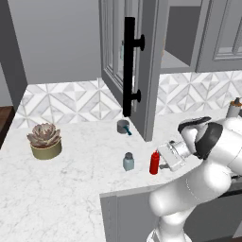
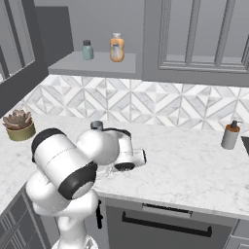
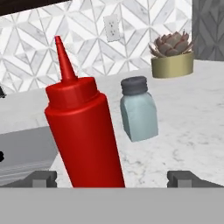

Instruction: Put the shaker and condiment bottle from the counter next to their counterparts in the cabinet.

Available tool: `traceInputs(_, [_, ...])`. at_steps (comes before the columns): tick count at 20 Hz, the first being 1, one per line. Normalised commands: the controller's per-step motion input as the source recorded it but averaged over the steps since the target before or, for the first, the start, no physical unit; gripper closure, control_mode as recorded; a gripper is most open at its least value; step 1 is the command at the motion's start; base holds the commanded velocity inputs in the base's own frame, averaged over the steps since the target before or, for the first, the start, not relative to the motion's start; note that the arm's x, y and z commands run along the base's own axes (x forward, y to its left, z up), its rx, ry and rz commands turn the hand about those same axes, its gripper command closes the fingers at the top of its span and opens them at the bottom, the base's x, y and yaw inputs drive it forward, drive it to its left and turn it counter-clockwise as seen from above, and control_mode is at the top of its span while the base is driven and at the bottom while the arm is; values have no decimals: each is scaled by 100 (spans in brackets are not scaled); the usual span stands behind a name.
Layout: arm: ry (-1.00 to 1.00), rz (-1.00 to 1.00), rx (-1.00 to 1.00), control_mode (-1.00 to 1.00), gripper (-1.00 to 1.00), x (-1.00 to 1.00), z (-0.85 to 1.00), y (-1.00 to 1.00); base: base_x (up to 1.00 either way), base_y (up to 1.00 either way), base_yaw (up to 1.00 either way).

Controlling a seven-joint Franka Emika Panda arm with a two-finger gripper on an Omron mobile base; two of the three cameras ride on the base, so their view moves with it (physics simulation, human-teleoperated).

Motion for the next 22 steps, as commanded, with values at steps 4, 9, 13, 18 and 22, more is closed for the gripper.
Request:
traceInputs(4, [6, 3, 11, -100, -100, 0, -7, 15, 0, 0, 0])
traceInputs(9, [7, 4, 9, -100, -100, 0, -7, 20, 0, 0, 0])
traceInputs(13, [8, 5, 4, -100, 100, 0, -18, 31, 0, 0, 0])
traceInputs(18, [4, -7, -3, -100, 100, 16, 10, 6, 0, 0, 0])
traceInputs(22, [-8, -34, -10, -100, 100, 8, 70, 0, 0, 0, 0])
